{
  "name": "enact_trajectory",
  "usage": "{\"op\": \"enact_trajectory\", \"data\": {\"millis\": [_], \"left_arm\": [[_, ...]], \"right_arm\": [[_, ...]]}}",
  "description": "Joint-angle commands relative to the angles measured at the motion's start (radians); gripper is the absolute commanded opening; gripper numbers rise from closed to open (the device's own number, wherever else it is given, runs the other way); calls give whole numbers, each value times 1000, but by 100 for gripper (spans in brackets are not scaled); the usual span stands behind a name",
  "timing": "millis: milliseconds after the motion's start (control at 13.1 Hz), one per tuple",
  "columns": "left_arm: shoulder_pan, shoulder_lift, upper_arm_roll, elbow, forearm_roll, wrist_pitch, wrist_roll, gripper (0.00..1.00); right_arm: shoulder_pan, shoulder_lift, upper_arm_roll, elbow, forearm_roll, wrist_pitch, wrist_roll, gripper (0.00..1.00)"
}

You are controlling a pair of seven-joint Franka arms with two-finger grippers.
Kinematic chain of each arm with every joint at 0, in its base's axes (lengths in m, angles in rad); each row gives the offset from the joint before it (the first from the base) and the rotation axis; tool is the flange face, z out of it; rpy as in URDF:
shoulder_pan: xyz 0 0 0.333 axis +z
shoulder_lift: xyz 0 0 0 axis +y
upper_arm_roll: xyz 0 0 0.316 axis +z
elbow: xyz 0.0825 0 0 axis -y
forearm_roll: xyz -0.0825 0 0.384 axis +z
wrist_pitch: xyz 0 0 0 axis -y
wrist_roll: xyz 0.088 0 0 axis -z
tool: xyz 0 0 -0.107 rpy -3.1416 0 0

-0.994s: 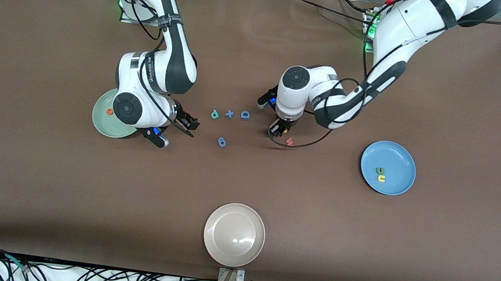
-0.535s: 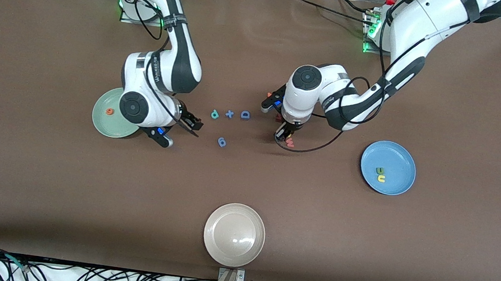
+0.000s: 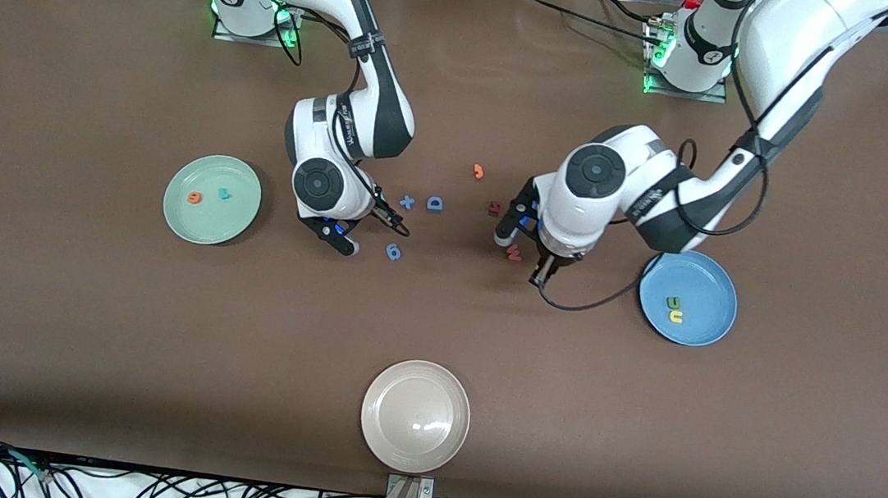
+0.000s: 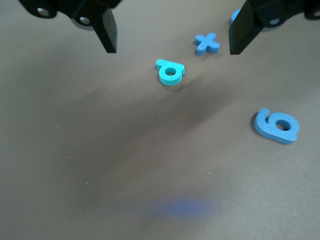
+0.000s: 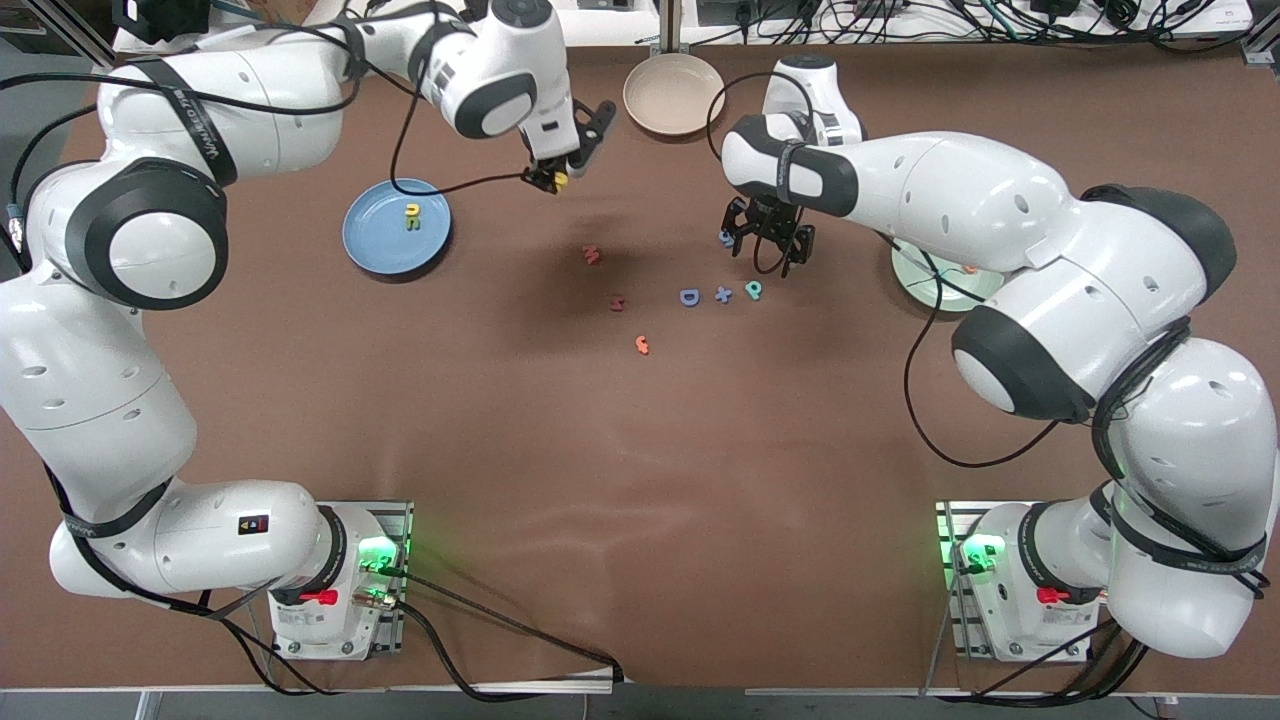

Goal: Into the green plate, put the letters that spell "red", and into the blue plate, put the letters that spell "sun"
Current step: 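Drop the 2 with the left gripper while the right gripper grasps the q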

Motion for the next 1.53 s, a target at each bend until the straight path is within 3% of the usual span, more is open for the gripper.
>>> {"op": "enact_trajectory", "data": {"millis": [0,459,688,917,1452], "left_arm": [[102,-5,-1,8,-78,-40,5,17],[343,31,1,8,-86,-35,15,16],[416,67,1,-21,-87,-45,63,18],[450,68,3,-66,-138,-45,139,13],[496,72,1,-114,-149,-86,177,12]], "right_arm": [[32,32,-11,5,7,26,5,99],[63,75,-11,-6,7,52,5,94],[63,75,-13,-12,-1,52,2,81],[63,75,-13,-12,-10,52,2,73],[81,82,-13,-42,-9,128,-1,73]]}}
